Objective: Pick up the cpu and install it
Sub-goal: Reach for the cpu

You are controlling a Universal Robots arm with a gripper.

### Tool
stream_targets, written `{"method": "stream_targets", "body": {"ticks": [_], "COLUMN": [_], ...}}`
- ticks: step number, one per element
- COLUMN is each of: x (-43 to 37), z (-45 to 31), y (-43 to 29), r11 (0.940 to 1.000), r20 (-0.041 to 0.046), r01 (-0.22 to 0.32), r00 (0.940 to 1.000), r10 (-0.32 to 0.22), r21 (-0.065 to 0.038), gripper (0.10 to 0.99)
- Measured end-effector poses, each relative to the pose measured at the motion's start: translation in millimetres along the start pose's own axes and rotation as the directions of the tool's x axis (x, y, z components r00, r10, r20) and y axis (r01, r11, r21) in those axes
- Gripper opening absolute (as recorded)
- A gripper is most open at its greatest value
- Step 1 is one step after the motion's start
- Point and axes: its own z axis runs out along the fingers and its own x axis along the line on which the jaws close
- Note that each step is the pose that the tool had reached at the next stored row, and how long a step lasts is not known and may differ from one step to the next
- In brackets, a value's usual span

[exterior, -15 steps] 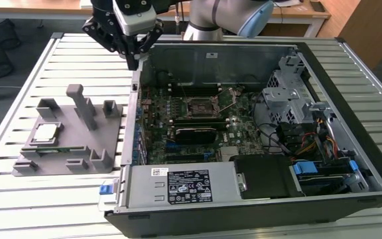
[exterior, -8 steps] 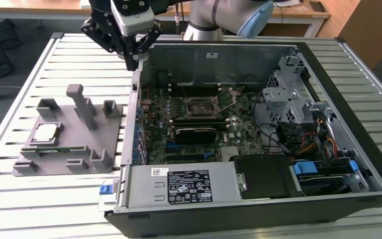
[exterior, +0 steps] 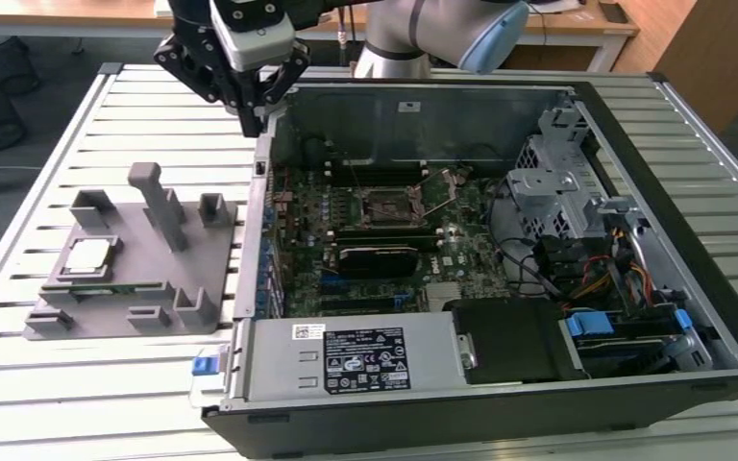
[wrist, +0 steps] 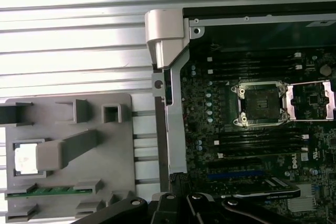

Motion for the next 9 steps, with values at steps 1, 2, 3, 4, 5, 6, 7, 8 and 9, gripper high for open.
{"method": "stream_targets", "body": {"ticks": [1,2,3,4,5,6,7,8,9], "x": [0.3,0.6,0.9,1.2,1.5,1.9,2.2,2.5,2.8], "z": [0.1,0.2,0.4,0.4,0.5,0.7,0.8,0.9,1.0], "y": [0.0,0.0,-0.1,-0.1,-0.1,-0.2,-0.2,-0.2,-0.3], "r11": [1.0,1.0,1.0,1.0,1.0,1.0,1.0,1.0,1.0], "r20": [0.0,0.0,0.0,-0.0001,-0.0001,-0.0001,-0.0001,-0.0002,-0.0002], "r01": [0.0,0.0,0.0,0.0,0.0,0.0,0.0,0.0,0.0], "r00": [1.0,1.0,1.0,1.0,1.0,1.0,1.0,1.0,1.0], "r10": [0.0,0.0,0.0,0.0,0.0,0.0,0.0,0.0,0.0], "r21": [0.0,0.0,0.0,0.0,0.0,0.0,0.0,0.0,0.0], "gripper": [0.106,0.106,0.106,0.106,0.106,0.106,0.106,0.106,0.106]}}
